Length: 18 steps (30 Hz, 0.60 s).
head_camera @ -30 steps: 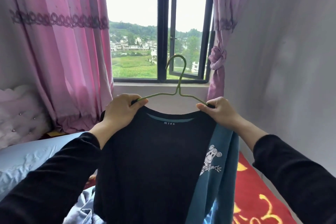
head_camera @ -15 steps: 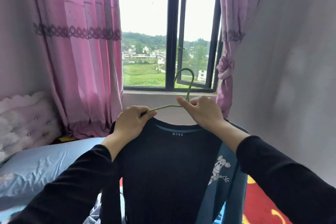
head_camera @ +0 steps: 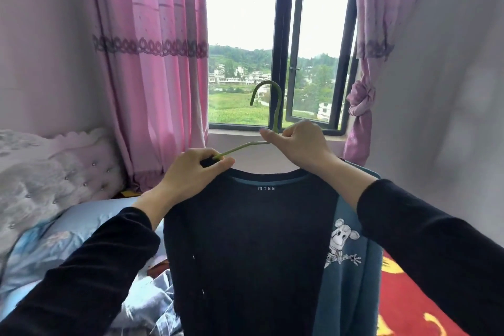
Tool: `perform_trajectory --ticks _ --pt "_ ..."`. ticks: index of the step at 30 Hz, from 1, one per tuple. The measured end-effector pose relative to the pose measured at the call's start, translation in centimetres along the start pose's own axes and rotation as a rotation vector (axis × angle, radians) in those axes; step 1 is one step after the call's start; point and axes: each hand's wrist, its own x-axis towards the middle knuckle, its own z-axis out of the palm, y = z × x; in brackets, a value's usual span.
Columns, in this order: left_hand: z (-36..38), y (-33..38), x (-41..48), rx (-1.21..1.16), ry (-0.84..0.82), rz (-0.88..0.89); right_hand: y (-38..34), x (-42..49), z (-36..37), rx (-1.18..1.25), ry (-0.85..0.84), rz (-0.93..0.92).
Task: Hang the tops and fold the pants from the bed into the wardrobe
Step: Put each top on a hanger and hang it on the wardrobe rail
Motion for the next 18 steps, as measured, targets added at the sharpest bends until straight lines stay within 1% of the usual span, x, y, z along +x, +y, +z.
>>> perform_trajectory --ticks 2,5,8,13,15,18 --pt "-1.9 1.7 -1.8 -0.003 0.026 -0.036 -2.0 -0.2 -0.9 0.004 -0.015 -0.024" --pt "-4.9 3.6 -4.4 0.038 0.177 -0.095 -5.9 -0.9 -2.1 0.020 -0.049 -0.075" --pt "-7.2 4.8 -8.2 0.094 0.325 -0.149 -9.6 -2.9 -2.7 0.117 -0.099 -0.140" --pt "-10.6 6.9 -16.9 0.328 0.506 -0.275 -15.2 -7.9 -2.1 0.204 -0.260 -0.233" --pt "-12.1 7.3 -20.8 0.391 0.544 -0.340 -17.7 -10.1 -1.4 0.229 -0.335 -0.262" --pt "-15.1 8.4 -26.8 0.497 0.561 -0.485 -21.8 -13.4 -0.4 0.292 -0.463 -0.285"
